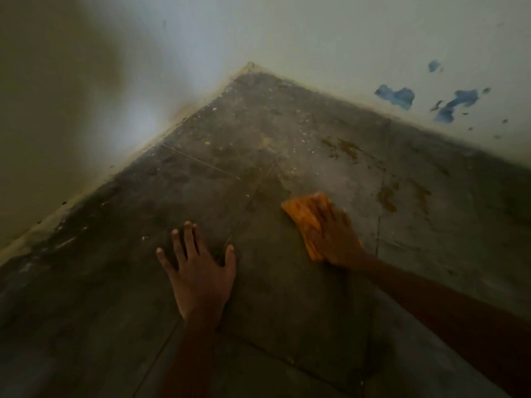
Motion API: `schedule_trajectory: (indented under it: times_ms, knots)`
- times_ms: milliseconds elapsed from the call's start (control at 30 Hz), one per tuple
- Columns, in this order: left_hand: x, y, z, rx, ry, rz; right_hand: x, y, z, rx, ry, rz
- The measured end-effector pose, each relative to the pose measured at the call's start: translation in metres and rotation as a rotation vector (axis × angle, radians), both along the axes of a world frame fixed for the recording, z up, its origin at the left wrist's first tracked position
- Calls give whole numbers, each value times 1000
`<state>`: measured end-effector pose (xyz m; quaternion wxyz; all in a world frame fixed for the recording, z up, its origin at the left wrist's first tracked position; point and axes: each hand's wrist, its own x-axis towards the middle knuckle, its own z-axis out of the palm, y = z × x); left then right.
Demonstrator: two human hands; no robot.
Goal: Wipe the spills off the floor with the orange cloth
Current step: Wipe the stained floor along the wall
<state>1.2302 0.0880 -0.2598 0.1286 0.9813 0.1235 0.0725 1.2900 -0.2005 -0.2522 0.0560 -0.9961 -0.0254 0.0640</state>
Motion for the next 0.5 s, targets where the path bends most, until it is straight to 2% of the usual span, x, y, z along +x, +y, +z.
schedule_trajectory:
  times_ms: [67, 133, 233, 300, 367, 500]
  knots:
    - [0, -1, -5, 32, 5, -7, 52, 12, 8, 36, 11, -141]
    - [2, 3, -10, 45, -20, -22, 48, 9, 4, 32, -22, -99]
    - [2, 2, -11, 37, -29, -27, -65, -23, -5, 26, -85, 130]
    - [1, 2, -10, 33, -41, -18, -105, -39, -5, 33, -65, 154]
    - [2, -1, -9, 40, -49, -21, -67, -35, 1, 14, -44, 94]
    - [2, 2, -14, 37, -59, -32, 42, 9, 12, 110, -17, -80]
